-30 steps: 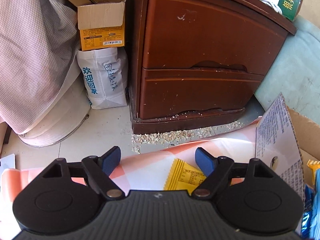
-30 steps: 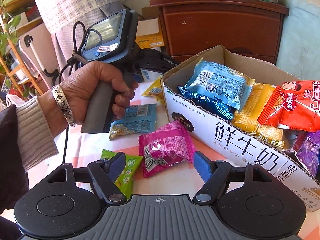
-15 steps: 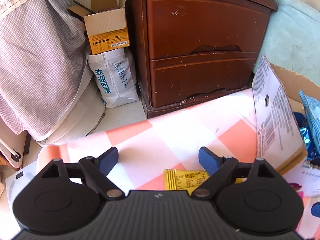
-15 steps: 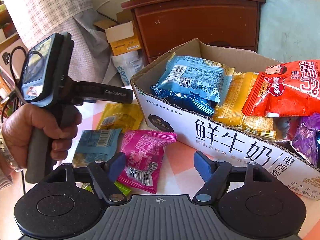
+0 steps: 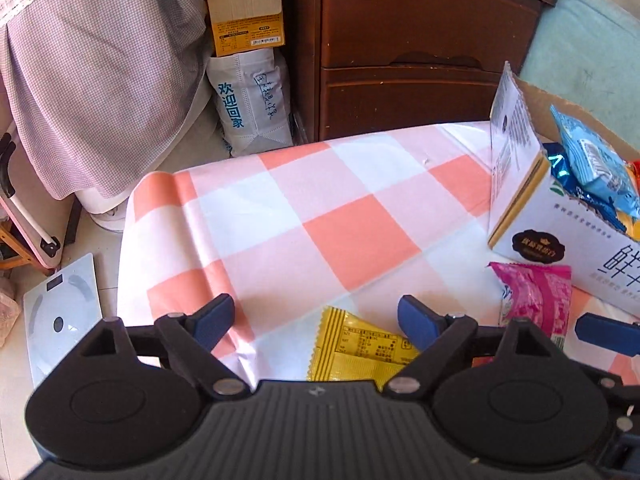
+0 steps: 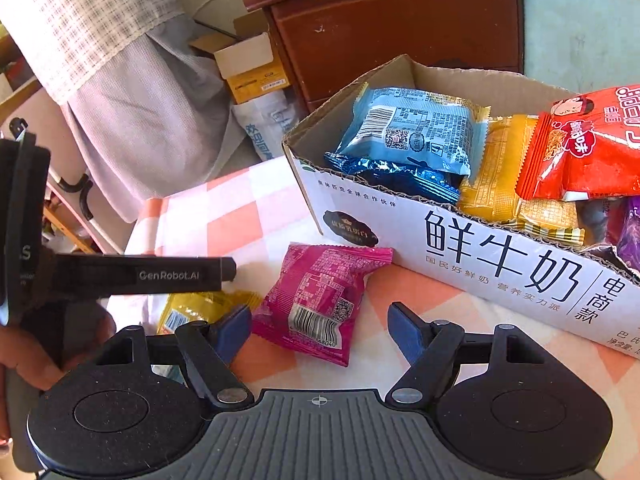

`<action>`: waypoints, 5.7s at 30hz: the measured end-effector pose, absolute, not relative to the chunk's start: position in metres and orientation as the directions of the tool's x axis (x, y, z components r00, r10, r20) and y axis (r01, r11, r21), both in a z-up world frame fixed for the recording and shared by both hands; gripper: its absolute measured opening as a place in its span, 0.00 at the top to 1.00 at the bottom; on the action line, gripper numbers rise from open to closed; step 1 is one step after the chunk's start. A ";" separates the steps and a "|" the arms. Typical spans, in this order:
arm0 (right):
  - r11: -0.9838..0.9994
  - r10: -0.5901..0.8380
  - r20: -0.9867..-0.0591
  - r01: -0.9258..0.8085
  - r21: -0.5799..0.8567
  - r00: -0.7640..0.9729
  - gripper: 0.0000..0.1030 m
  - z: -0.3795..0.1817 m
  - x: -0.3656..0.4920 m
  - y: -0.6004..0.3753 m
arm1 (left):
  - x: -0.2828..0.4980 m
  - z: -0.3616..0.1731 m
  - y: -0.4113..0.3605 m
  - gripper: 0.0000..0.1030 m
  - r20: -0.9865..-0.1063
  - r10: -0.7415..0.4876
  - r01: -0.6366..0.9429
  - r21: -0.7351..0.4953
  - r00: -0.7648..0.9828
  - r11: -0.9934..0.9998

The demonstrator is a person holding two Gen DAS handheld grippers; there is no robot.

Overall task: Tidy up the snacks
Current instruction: 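Move the left gripper to the small yellow pack while the right approaches the pink pack, then grasp the pink pack with the right gripper while the left moves to the light blue pack, then close the left gripper on the light blue pack and lift it, then lift both packs and carry them over the cardboard box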

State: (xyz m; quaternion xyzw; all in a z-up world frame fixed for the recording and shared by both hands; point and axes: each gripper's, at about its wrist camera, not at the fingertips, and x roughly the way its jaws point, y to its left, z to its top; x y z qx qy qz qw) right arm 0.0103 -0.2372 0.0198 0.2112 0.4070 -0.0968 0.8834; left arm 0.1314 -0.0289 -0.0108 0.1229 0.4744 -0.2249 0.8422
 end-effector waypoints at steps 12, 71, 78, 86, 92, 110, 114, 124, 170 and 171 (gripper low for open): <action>0.863 -0.049 -0.762 0.412 0.293 0.645 0.26 0.012 0.030 -0.232 | 0.110 0.003 0.001 0.16 -0.860 -0.276 0.447 -0.062 0.430 0.892; 0.932 -0.035 -0.820 0.315 0.180 0.571 0.58 0.017 0.006 -0.238 | 0.044 -0.001 0.018 0.30 -0.875 -0.165 0.394 0.032 0.456 0.918; 0.937 -0.030 -0.809 0.298 0.180 0.586 0.66 0.020 0.004 -0.237 | 0.034 0.004 0.013 0.35 -0.866 -0.209 0.460 0.027 0.454 0.888; 0.943 -0.002 -0.801 0.267 0.197 0.598 0.66 0.026 -0.002 -0.236 | 0.039 0.015 0.023 0.57 -0.858 -0.254 0.453 -0.029 0.446 0.891; 0.950 0.006 -0.802 0.246 0.191 0.598 0.66 0.029 -0.008 -0.239 | 0.049 0.011 0.042 0.53 -0.870 -0.246 0.385 -0.071 0.427 0.920; 0.946 0.009 -0.814 0.259 0.195 0.582 0.66 0.021 -0.001 -0.237 | 0.035 -0.010 0.001 0.09 -0.871 -0.176 0.430 0.045 0.460 0.901; 0.946 0.011 -0.814 0.257 0.196 0.581 0.66 0.021 -0.003 -0.237 | 0.038 -0.006 0.003 0.27 -0.876 -0.228 0.445 -0.017 0.426 0.896; 0.946 0.007 -0.815 0.261 0.193 0.579 0.66 0.022 -0.005 -0.238 | 0.035 0.001 0.016 0.51 -0.858 -0.294 0.510 -0.044 0.421 0.859; 0.939 0.055 -0.787 0.236 0.250 0.615 0.66 0.035 -0.019 -0.243 | 0.022 0.022 0.004 0.88 -0.756 -0.395 0.577 -0.029 0.522 0.817; 0.940 0.054 -0.787 0.235 0.248 0.615 0.66 0.036 -0.019 -0.243 | 0.020 0.025 0.005 0.89 -0.750 -0.406 0.577 -0.039 0.523 0.816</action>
